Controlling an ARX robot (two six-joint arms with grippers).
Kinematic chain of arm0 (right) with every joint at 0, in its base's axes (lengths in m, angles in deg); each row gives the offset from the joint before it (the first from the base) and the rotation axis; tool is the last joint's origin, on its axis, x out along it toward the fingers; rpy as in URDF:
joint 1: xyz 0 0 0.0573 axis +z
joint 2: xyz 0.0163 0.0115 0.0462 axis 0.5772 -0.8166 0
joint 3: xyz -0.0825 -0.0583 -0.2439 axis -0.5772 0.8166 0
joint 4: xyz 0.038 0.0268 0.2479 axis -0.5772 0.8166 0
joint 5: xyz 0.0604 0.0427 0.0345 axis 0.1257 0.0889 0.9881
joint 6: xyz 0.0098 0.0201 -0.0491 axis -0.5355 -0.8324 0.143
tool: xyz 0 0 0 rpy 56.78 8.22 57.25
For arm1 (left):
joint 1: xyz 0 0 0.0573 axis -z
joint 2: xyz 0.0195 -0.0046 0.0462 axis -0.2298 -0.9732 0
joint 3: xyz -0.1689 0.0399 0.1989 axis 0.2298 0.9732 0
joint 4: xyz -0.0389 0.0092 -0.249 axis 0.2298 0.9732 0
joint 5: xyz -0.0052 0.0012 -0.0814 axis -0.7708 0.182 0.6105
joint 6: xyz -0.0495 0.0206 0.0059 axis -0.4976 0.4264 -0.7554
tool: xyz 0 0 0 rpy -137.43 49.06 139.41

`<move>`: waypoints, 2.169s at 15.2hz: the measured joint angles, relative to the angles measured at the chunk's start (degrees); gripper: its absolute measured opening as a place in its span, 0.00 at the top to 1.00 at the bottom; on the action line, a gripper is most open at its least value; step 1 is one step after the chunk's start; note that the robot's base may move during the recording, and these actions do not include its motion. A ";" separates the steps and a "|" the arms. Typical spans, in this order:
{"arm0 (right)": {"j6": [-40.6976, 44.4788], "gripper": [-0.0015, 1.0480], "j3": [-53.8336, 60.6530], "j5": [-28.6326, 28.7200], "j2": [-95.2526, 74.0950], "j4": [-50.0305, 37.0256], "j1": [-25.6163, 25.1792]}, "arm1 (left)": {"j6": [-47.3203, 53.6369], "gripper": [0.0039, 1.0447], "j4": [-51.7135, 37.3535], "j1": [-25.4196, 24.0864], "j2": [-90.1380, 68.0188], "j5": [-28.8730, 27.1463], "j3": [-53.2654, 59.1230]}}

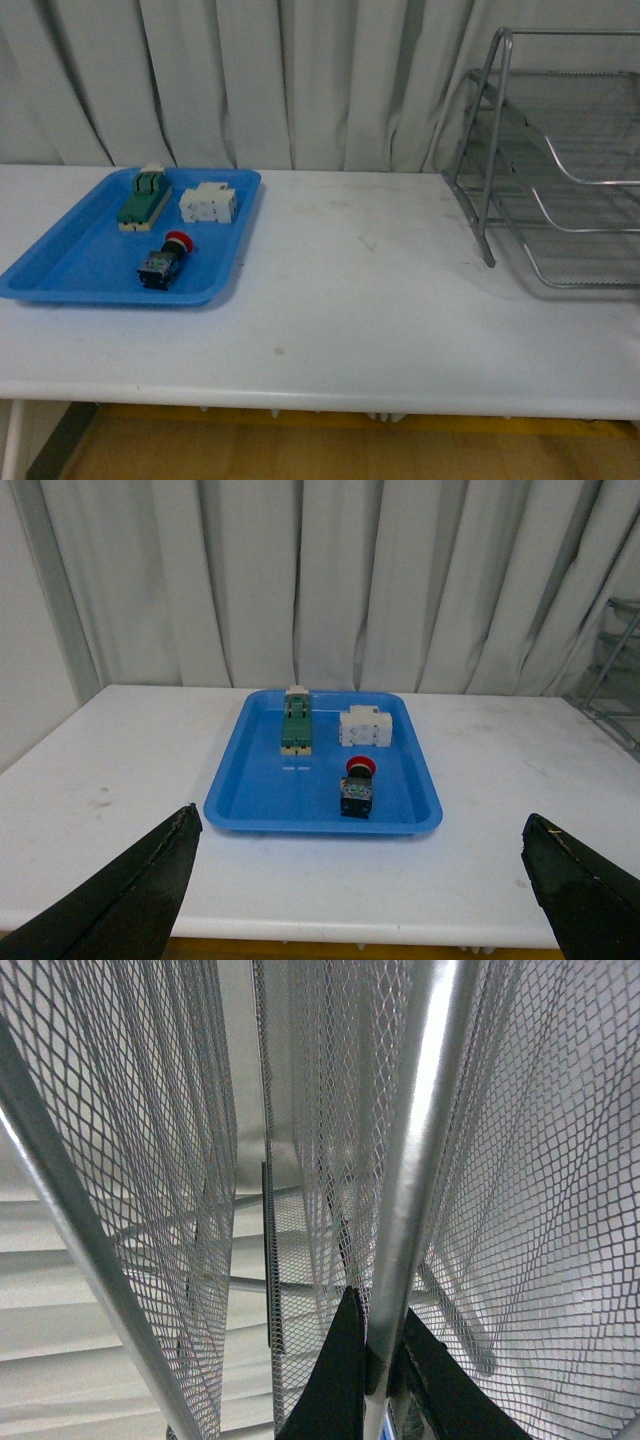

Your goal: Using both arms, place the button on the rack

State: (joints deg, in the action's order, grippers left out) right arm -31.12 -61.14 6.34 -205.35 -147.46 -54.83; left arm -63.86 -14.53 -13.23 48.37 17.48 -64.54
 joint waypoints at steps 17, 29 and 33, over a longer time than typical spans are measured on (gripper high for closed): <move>3.39 0.74 29.11 -0.02 10.84 -2.75 -5.29 | 0.00 0.06 -0.02 0.00 0.00 0.00 0.02; -3.58 0.06 42.21 5.49 36.61 -0.72 -7.96 | 0.00 0.06 0.00 0.00 0.00 0.00 0.00; 31.78 0.34 44.02 -6.08 80.41 34.21 -1.51 | 0.00 0.06 0.00 0.00 0.00 0.02 0.00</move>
State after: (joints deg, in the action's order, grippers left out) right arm 0.66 -17.12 0.26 -124.94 -113.26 -56.33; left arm -63.86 -14.53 -13.23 48.37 17.50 -64.54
